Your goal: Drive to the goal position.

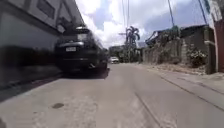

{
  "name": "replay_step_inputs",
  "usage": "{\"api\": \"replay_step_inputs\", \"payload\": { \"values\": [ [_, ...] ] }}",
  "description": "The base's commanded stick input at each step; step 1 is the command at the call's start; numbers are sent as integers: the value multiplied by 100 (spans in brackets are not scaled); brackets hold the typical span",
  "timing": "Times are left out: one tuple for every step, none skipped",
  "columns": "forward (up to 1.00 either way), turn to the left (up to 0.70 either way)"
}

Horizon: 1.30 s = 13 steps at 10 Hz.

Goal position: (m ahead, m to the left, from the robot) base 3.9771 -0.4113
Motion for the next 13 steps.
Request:
{"api": "replay_step_inputs", "payload": {
  "values": [
    [1, -4],
    [0, -1],
    [0, 0],
    [0, 0],
    [0, -4],
    [7, 0],
    [8, 0],
    [9, -1],
    [12, -1],
    [14, -1],
    [16, -2],
    [27, -1],
    [43, 0]
  ]
}}
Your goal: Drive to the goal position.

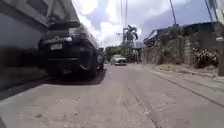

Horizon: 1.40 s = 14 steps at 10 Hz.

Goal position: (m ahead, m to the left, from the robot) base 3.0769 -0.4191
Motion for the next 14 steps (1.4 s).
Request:
{"api": "replay_step_inputs", "payload": {
  "values": [
    [93, 0],
    [100, 0],
    [9, 0],
    [3, 0],
    [0, 0],
    [0, 0],
    [0, 0],
    [0, 0],
    [0, 0],
    [0, 0],
    [0, 0],
    [4, 0],
    [8, 0],
    [48, 0]
  ]
}}
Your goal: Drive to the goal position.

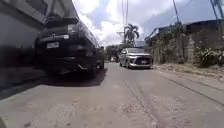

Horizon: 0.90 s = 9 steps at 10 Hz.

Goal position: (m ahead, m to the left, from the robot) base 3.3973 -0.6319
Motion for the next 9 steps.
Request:
{"api": "replay_step_inputs", "payload": {
  "values": [
    [92, 0],
    [100, 0],
    [100, 0],
    [100, 0],
    [100, 0],
    [100, 0],
    [100, 0],
    [100, 0],
    [100, 0]
  ]
}}
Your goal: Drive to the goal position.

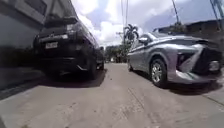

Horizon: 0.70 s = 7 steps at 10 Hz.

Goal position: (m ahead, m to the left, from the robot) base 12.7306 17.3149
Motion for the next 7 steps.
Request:
{"api": "replay_step_inputs", "payload": {
  "values": [
    [100, 0],
    [100, 0],
    [100, 0],
    [100, 0],
    [100, 0],
    [100, 0],
    [100, 0]
  ]
}}
